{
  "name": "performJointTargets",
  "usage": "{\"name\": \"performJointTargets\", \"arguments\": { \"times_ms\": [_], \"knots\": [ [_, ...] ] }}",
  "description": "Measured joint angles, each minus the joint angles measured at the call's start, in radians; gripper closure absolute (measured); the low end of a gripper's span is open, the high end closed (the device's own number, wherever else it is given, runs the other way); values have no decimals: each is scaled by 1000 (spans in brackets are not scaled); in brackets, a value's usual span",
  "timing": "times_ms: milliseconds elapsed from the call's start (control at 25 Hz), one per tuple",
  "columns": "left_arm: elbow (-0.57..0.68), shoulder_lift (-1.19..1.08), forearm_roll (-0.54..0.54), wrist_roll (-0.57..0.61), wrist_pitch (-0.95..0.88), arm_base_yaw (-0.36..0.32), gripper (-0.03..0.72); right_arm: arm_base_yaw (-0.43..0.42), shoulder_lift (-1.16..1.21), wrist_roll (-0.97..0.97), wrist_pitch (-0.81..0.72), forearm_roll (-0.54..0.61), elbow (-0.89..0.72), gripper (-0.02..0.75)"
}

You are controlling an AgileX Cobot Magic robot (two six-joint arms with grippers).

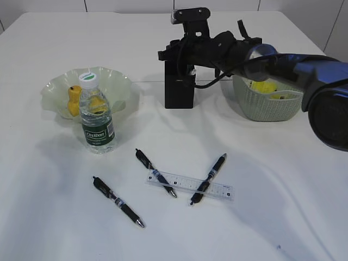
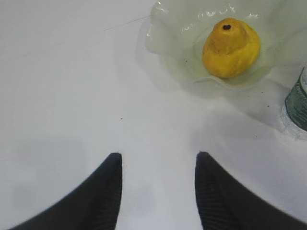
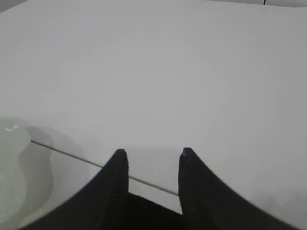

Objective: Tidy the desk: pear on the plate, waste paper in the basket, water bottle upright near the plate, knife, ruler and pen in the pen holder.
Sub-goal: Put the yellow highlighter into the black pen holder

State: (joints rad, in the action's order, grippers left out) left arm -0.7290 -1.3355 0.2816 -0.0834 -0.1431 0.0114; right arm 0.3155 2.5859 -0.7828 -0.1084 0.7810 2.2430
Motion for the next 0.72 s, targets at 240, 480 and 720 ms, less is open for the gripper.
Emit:
{"name": "performJointTargets", "arguments": {
  "times_ms": [240,480,720],
  "knots": [
    [0,0,0,0,0,0,340,0,-17,-8,-52,0,12,465],
    [0,0,0,0,0,0,340,0,-39,-10,-112,1,12,465],
    [0,0,0,0,9,0,340,-10,-48,-13,-117,25,12,465]
  ]
}}
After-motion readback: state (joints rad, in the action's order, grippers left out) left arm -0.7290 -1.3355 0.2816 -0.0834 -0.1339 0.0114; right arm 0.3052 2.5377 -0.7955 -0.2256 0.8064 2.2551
